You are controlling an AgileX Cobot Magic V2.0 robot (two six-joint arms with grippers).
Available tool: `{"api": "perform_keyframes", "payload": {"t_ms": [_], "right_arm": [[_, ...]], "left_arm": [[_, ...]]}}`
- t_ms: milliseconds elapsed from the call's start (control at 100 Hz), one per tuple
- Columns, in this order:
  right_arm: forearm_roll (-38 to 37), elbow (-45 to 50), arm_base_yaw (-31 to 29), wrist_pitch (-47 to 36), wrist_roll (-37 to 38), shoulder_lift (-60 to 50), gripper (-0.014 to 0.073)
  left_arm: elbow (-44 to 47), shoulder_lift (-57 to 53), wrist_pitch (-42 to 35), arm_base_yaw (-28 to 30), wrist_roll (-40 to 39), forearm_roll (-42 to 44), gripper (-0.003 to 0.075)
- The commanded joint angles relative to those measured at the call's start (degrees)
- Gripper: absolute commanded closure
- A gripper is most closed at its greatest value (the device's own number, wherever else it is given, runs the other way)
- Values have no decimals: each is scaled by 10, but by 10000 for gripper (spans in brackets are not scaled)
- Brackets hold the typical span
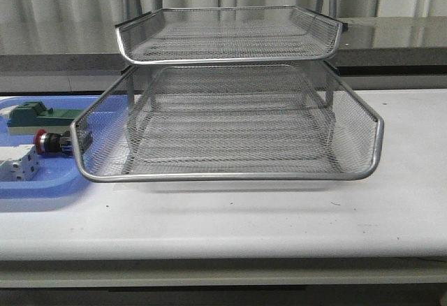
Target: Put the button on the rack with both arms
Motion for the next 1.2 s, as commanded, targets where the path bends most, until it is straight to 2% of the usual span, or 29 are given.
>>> {"api": "perform_keyframes", "payload": {"t_ms": [0, 190, 370, 460, 560, 750, 820, 1190], "right_arm": [[-10, -20, -1, -29, 0, 2, 662], [-10, -20, -1, -29, 0, 2, 662], [-10, -20, -1, -29, 0, 2, 662], [-10, -20, -1, -29, 0, 2, 662], [-10, -20, -1, -29, 0, 2, 662], [-10, -20, -1, -29, 0, 2, 662], [-10, -20, -1, -29, 0, 2, 662], [-10, -20, -1, -29, 0, 2, 662]], "left_arm": [[-51, 32, 1, -3, 20, -2, 741], [-93, 97, 14, -3, 48, -2, 740], [-104, 107, 15, -3, 105, -2, 738], [-104, 107, 23, -3, 109, -2, 702], [-104, 107, 39, -3, 132, -3, 588], [-104, 107, 48, -3, 133, -3, 231], [-104, 107, 48, -3, 133, -3, 167], [-104, 111, 31, -3, 133, -44, 176]]}}
